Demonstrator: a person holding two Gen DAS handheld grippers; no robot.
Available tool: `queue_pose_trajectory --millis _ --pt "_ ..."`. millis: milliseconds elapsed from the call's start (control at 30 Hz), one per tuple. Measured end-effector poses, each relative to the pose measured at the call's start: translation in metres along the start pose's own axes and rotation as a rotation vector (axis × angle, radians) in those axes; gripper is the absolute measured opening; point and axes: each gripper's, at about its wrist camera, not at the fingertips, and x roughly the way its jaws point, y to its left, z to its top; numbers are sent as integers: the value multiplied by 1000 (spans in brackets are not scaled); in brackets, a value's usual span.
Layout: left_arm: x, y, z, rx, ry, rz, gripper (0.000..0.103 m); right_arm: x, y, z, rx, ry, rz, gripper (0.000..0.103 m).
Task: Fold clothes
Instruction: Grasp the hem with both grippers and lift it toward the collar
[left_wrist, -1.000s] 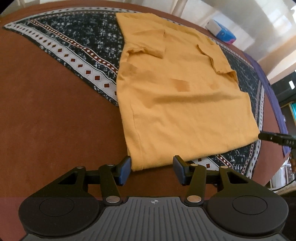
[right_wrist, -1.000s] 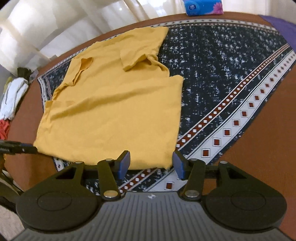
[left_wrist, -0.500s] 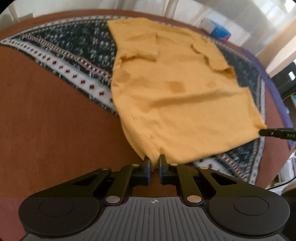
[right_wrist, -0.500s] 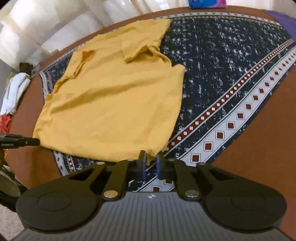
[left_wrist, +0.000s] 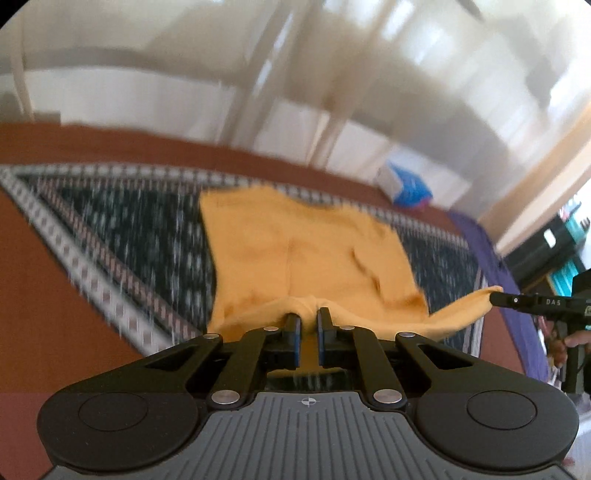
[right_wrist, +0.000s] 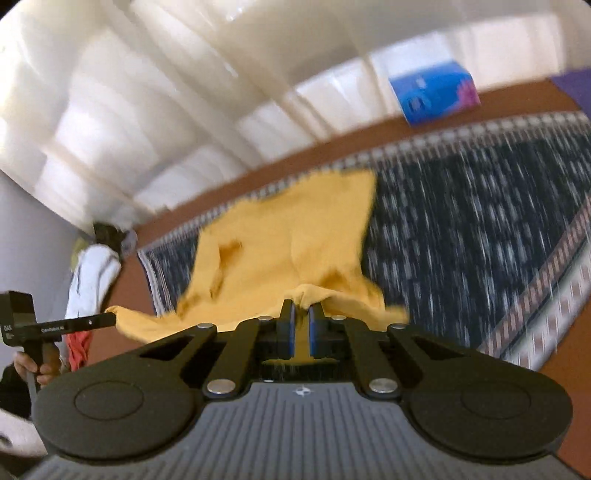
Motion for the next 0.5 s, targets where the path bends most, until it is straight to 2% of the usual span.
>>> queue_pose_trajectory --millis 233,400,500 --pt "41 18 63 -69 -89 33 4 35 -2 86 -9 -48 26 8" --pt "84 38 95 -126 -95 64 4 84 -19 127 18 -15 -12 8" --pt "107 48 107 -152 -86 82 4 109 -30 141 41 3 -39 8"
